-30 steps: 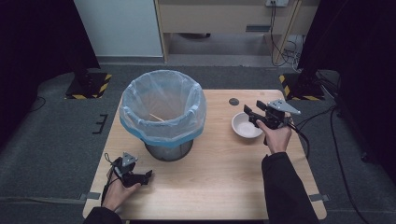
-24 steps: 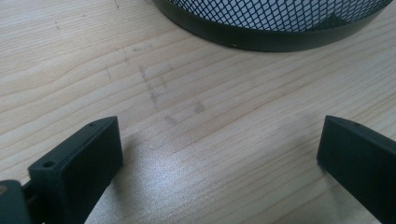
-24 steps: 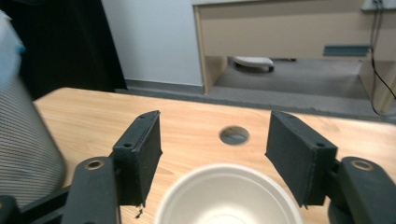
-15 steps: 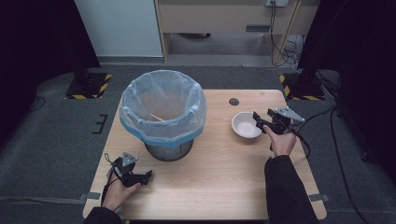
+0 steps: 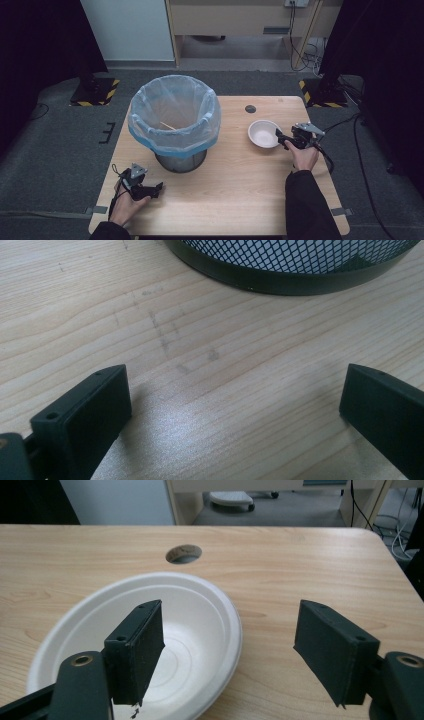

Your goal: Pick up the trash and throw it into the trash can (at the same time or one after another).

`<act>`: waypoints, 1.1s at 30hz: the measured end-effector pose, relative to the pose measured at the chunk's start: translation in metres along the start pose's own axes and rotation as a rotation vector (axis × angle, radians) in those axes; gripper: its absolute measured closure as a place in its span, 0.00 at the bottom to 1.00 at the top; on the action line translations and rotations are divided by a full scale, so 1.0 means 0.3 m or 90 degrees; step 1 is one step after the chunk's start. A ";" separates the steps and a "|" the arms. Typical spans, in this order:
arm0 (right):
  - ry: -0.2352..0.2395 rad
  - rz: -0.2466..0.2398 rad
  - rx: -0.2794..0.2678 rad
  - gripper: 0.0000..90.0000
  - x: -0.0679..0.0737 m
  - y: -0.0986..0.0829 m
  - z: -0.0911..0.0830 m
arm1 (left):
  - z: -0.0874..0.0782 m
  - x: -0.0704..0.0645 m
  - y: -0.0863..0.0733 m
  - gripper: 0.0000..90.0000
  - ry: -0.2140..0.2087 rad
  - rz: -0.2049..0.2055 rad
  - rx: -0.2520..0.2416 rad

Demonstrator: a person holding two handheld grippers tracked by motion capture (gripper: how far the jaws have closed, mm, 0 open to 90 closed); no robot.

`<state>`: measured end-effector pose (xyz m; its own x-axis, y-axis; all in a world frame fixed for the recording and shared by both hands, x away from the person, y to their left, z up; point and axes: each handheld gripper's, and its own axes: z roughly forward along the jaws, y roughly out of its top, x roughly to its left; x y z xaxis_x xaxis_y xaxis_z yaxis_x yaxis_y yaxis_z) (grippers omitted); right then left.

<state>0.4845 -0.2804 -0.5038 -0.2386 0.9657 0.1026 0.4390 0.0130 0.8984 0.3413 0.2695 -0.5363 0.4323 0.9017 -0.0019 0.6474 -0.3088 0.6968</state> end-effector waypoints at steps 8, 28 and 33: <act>0.001 0.007 0.033 0.37 0.002 -0.029 0.048 | 0.000 0.000 0.000 0.00 0.000 0.000 0.000; 0.028 0.018 0.121 0.86 0.041 -0.044 0.056 | 0.000 0.000 0.000 0.00 0.000 0.000 0.000; 0.043 0.022 0.113 0.89 0.062 -0.013 0.035 | 0.000 0.000 0.000 0.00 0.000 0.000 0.000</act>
<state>0.4876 -0.2598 -0.5098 -0.2758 0.9468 0.1658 0.5921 0.0315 0.8052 0.3413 0.2695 -0.5364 0.4323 0.9017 -0.0018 0.6473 -0.3089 0.6968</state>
